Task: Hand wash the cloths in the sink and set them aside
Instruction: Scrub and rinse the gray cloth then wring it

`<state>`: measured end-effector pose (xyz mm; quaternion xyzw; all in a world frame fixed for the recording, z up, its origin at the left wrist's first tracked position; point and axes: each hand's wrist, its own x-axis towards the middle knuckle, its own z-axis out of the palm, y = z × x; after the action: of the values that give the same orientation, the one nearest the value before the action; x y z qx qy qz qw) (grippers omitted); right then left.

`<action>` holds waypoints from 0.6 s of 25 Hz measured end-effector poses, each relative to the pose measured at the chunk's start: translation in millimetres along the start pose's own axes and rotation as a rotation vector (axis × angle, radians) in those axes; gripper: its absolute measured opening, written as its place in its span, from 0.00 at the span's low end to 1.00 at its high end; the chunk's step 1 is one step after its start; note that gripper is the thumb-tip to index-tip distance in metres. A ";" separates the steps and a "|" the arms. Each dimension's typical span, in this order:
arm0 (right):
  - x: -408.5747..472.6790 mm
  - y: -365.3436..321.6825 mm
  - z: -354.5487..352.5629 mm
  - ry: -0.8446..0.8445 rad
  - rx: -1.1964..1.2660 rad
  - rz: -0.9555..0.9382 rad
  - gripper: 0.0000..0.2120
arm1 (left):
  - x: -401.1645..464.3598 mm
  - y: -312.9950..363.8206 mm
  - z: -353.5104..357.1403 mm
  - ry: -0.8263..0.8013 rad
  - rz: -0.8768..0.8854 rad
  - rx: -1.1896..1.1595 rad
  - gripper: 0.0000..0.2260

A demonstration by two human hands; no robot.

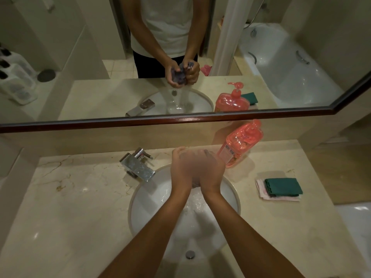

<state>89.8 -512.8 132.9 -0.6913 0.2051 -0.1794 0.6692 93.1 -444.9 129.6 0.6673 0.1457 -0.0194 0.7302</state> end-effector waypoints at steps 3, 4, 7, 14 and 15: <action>1.9 -12.5 -5.7 -0.028 -0.027 -0.089 0.14 | 1.9 14.5 1.2 -0.116 -0.332 -0.221 0.23; 1.7 -13.8 -7.6 -0.040 -0.060 -0.135 0.16 | 0.8 18.6 1.9 -0.134 -0.411 -0.211 0.27; -0.8 -19.9 -12.1 -0.104 -0.118 -0.255 0.19 | 1.8 23.8 5.4 -0.094 -0.392 -0.114 0.29; 4.6 -37.9 -22.2 -0.179 -0.203 -0.563 0.17 | 16.9 46.2 5.9 -0.237 -0.356 0.036 0.21; 5.0 -38.1 -24.1 -0.179 -0.217 -0.621 0.16 | 18.9 48.0 5.8 -0.290 -0.370 0.065 0.20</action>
<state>83.1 -535.3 171.7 -0.8009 -0.0565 -0.2904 0.5206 123.0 -442.3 172.0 0.6428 0.1584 -0.2529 0.7055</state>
